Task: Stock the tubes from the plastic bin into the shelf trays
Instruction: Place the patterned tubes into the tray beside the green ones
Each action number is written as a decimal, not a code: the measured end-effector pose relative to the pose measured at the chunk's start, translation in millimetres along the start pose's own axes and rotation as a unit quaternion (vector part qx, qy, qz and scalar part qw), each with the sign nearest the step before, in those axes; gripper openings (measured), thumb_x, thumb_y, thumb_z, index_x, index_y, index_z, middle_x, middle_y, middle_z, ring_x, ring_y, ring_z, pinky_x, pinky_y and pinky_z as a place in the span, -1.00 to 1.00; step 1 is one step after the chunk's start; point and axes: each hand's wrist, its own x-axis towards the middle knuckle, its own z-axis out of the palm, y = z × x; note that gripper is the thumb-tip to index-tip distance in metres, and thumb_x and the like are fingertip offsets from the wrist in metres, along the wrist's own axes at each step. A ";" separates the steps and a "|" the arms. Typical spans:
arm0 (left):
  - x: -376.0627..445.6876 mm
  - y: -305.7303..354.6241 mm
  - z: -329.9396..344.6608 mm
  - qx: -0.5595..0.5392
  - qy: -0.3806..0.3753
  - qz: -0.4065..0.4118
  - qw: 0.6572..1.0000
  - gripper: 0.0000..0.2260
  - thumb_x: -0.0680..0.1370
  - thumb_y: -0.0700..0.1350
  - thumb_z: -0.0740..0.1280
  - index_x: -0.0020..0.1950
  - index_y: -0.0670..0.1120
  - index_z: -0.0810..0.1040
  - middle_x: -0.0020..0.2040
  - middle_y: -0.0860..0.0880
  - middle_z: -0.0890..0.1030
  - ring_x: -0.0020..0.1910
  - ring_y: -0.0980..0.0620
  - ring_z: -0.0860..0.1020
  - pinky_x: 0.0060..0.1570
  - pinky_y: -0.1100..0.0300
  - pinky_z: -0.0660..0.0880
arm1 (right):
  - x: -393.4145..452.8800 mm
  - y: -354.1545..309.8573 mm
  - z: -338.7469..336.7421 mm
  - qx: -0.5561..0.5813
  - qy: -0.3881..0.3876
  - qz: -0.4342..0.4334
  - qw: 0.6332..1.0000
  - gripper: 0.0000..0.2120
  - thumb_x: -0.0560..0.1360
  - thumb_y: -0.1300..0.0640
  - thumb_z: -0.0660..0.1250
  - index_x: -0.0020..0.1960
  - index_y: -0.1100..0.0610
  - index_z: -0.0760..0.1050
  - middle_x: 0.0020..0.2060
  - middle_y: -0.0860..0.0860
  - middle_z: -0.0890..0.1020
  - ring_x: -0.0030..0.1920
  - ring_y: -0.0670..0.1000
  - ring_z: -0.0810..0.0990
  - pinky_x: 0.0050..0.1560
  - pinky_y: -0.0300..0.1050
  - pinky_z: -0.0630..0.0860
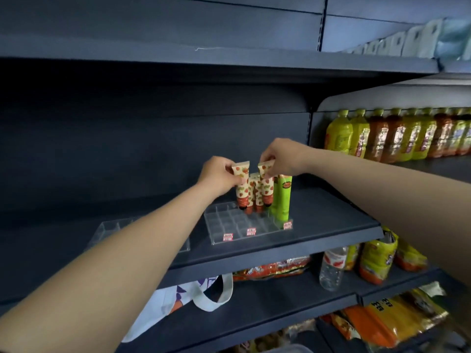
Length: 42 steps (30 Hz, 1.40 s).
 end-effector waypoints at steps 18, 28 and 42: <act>46.7 -43.6 38.4 -0.013 -0.080 -0.014 0.997 -0.83 0.35 -0.28 0.49 -0.09 -0.13 0.65 -0.16 -0.05 0.67 -0.18 0.07 0.60 -0.16 0.26 0.51 | 65.9 21.2 36.8 -0.116 -0.114 -0.029 0.986 -0.58 0.42 0.13 0.44 0.26 0.13 0.52 0.18 0.04 0.57 0.13 0.09 0.53 -0.03 -0.17 0.42; 42.1 -51.7 53.3 -0.016 -0.054 -0.016 0.998 -0.81 0.36 -0.25 0.48 -0.05 -0.15 0.65 -0.19 -0.02 0.63 -0.21 0.10 0.57 -0.20 0.27 0.49 | 69.8 18.6 38.0 -0.154 -0.133 -0.029 0.979 -0.63 0.42 0.14 0.45 0.21 0.14 0.54 0.13 0.06 0.60 0.09 0.08 0.54 -0.11 -0.17 0.38; 43.4 -54.9 65.8 0.006 -0.039 -0.004 0.999 -0.82 0.35 -0.19 0.51 -0.07 -0.16 0.66 -0.17 -0.04 0.65 -0.19 0.08 0.58 -0.23 0.28 0.46 | 74.9 18.2 46.7 -0.195 -0.161 -0.026 0.967 -0.82 0.44 0.18 0.40 -0.01 0.25 0.59 -0.13 0.07 0.62 -0.11 0.07 0.54 -0.29 -0.18 0.39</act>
